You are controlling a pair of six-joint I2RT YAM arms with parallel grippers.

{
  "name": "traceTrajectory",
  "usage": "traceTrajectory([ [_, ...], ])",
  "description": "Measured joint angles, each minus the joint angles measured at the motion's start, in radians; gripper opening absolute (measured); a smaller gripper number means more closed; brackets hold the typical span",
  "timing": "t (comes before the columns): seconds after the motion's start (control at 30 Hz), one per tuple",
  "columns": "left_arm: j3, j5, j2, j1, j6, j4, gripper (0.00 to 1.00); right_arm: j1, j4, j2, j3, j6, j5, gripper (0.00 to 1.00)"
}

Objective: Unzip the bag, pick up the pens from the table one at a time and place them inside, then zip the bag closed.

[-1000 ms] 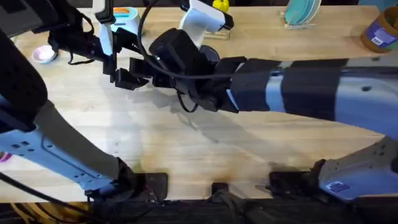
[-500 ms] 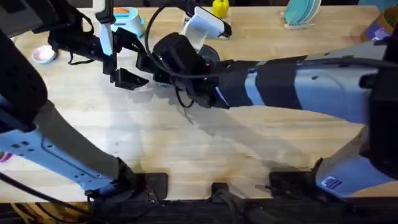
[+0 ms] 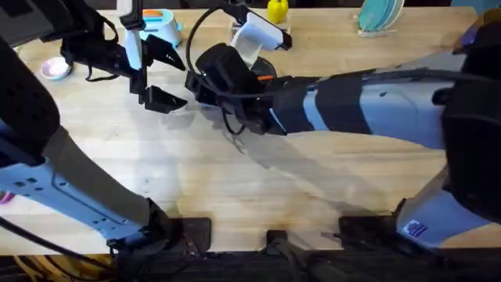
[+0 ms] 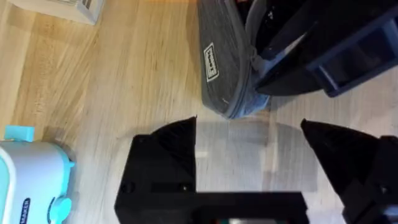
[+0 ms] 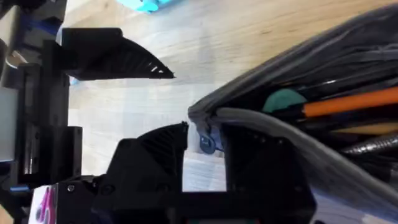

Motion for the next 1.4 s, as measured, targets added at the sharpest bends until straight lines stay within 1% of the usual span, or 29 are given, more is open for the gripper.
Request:
traceTrajectory([
  [0.17, 0.0, 0.0, 0.0, 0.0, 0.0, 0.0, 0.993, 0.0, 0.0, 0.002, 0.0, 0.003, 0.0, 0.195],
  [0.23, 0.0, 0.0, 0.0, 0.0, 0.0, 0.0, 0.993, 0.0, -0.006, 0.002, 0.0, 0.006, 0.0, 0.035],
  [0.4, 0.0, 0.0, 0.0, 0.0, 0.0, 0.0, 0.993, -0.015, -0.011, 0.002, 0.0, -0.014, -0.043, 0.034],
  [0.53, 0.0, 0.0, 0.0, 0.0, 0.0, 0.0, 0.993, -0.049, -0.032, 0.002, 0.004, -0.043, -0.144, 0.033],
  [0.63, 0.0, 0.0, 0.0, 0.0, 0.0, 0.0, 0.993, -0.071, -0.116, 0.002, 0.031, -0.08, -0.214, 0.032],
  [0.77, 0.0, 0.0, 0.0, 0.0, 0.0, 0.0, 0.993, -0.082, -0.252, 0.001, 0.086, -0.147, -0.261, 0.032],
  [0.8, 0.0, 0.0, 0.0, 0.0, 0.0, 0.0, 0.994, -0.082, -0.319, -0.011, 0.119, -0.208, -0.277, 0.032],
  [0.93, 0.0, 0.001, 0.0, 0.0, 0.0, 0.001, 0.994, -0.082, -0.395, -0.056, 0.158, -0.273, -0.289, 0.032],
  [1.07, 0.0, 0.008, 0.0, 0.0, 0.0, 0.001, 0.993, -0.082, -0.444, -0.094, 0.185, -0.306, -0.294, 0.032],
  [1.27, 0.0, 0.009, 0.0, -0.005, 0.0, 0.001, 0.993, -0.084, -0.455, -0.111, 0.185, -0.329, -0.297, 0.032],
  [1.4, 0.0, 0.024, 0.0, -0.029, 0.0, 0.0, 0.993, -0.084, -0.457, -0.111, 0.191, -0.343, -0.297, 0.032],
])
